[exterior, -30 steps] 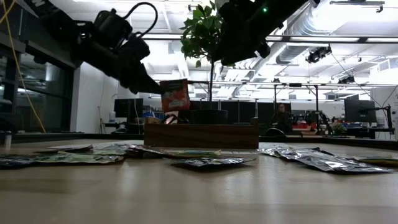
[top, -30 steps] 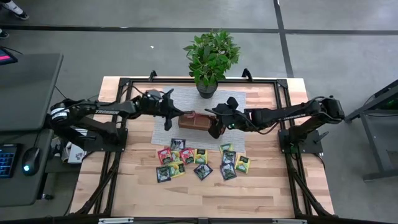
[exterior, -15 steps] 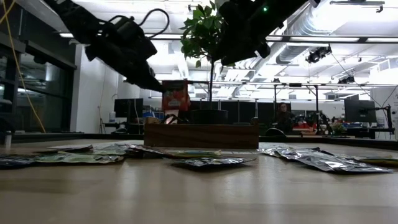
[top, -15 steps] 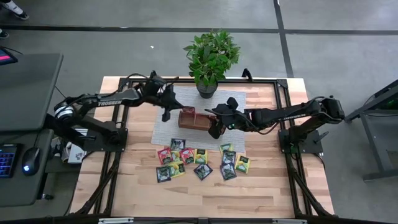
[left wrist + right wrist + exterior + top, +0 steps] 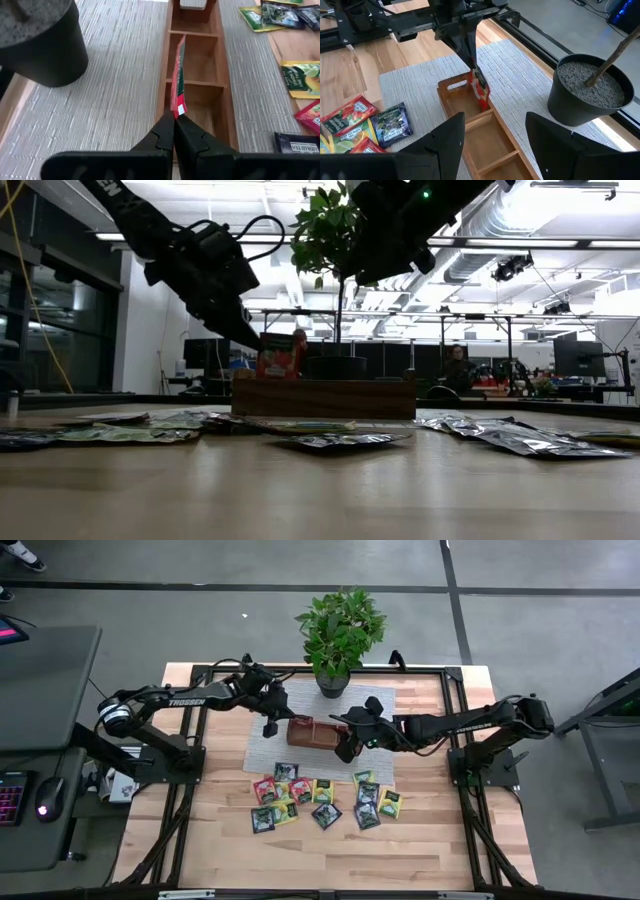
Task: Pick & Place Tea
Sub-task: Put the red tea bag into the left section of the wooden organizer
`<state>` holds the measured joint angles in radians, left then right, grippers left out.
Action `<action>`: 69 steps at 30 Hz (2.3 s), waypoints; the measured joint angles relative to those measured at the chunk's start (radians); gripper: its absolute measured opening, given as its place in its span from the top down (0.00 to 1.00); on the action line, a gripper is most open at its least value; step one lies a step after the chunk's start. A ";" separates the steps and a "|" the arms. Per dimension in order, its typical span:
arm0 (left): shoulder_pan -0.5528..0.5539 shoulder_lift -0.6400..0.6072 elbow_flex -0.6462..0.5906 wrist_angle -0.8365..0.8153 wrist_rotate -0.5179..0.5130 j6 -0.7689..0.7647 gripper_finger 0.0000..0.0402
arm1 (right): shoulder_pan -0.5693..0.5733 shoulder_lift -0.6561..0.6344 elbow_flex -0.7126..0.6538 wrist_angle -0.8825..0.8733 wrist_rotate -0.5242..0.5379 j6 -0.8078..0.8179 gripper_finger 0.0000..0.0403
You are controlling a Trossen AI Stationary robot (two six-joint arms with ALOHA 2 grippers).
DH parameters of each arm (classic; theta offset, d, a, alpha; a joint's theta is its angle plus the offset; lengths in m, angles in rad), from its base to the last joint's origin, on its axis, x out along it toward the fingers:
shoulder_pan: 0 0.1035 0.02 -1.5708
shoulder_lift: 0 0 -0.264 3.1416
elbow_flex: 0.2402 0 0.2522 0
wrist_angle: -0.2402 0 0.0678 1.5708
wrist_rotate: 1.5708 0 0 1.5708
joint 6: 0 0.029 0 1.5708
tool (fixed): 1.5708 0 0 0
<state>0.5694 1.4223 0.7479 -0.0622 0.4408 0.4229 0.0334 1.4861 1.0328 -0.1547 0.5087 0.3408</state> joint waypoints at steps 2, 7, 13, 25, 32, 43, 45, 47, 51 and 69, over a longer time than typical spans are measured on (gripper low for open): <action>0.000 0.000 0.000 0.000 0.007 -0.001 1.00 | 0.000 0.000 0.000 0.000 0.000 0.000 0.49; 0.000 0.000 0.000 -0.010 0.008 -0.008 1.00 | 0.000 0.000 0.000 0.000 0.000 0.000 0.49; 0.000 0.000 0.000 -0.013 -0.003 -0.027 1.00 | 0.000 0.000 0.000 0.000 0.000 0.000 0.49; 0.000 0.000 0.000 -0.013 -0.004 -0.037 0.76 | 0.000 0.000 0.000 -0.012 -0.012 0.000 0.49; 0.000 0.000 0.003 -0.013 0.029 -0.046 0.62 | -0.001 0.000 0.000 -0.024 -0.094 0.018 0.49; -0.029 -0.098 0.006 -0.100 0.087 -0.054 0.62 | 0.079 0.077 0.000 -0.028 -0.288 -0.115 0.49; -0.031 -0.142 0.007 -0.135 0.074 -0.046 0.62 | 0.094 0.108 0.000 -0.021 -0.309 -0.113 0.49; -0.039 -0.186 0.006 -0.195 0.046 -0.034 0.62 | 0.105 0.138 0.000 0.008 -0.321 -0.099 0.49; -0.058 -0.296 -0.030 -0.236 -0.003 -0.040 0.62 | 0.119 0.200 0.000 0.082 -0.341 -0.081 0.49; -0.412 -0.834 -0.418 -0.121 -0.399 -0.588 0.62 | 0.117 0.384 0.000 0.364 -0.593 -0.164 0.49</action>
<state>0.1574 0.5879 0.3298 -0.1835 0.0416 -0.1650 0.1505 1.8699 1.0328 0.2090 -0.0843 0.1770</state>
